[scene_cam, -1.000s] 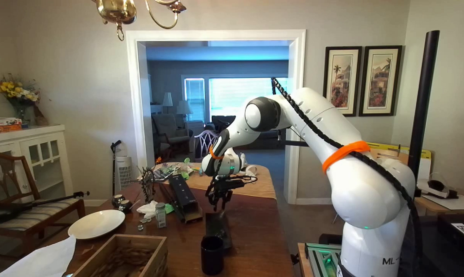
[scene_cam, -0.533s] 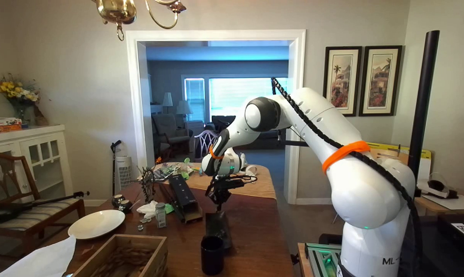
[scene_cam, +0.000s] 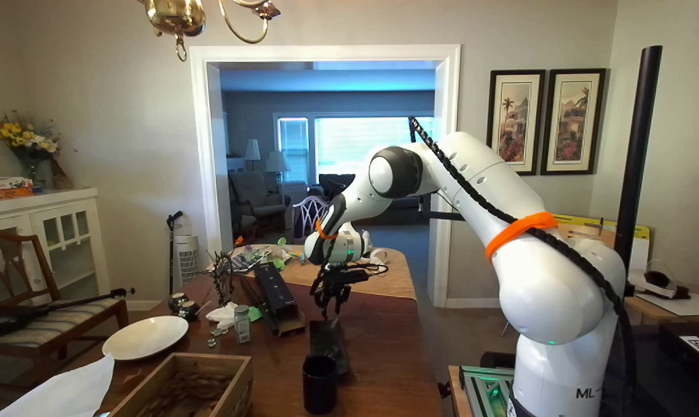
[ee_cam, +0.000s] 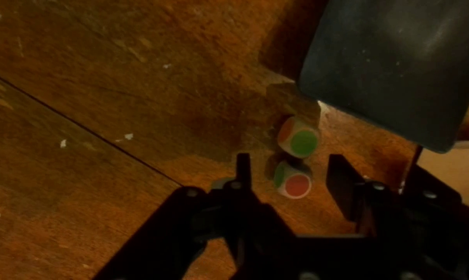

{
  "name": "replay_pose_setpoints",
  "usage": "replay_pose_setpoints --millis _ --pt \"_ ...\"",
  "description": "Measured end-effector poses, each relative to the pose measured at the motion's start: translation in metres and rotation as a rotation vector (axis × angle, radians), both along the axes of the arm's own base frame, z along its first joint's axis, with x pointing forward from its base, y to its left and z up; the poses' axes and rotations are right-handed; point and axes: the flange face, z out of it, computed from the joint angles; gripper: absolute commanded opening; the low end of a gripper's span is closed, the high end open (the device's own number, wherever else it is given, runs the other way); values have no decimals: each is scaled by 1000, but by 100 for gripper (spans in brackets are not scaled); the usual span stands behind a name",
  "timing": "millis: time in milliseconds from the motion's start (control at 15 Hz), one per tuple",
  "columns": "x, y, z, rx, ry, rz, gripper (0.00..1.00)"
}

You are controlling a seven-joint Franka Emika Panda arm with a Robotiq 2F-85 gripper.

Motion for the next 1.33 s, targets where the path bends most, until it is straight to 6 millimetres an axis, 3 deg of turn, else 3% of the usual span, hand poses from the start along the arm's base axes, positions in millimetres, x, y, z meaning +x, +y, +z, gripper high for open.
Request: replay_pose_setpoints --millis 133,400,1000,1333 --pt "-1 -1 0 -1 1 -1 79" --pt "-2 -2 0 -2 2 -3 70" --pt "-6 -1 -9 7 15 -5 70" --pt "-8 2 -13 14 21 -6 52"
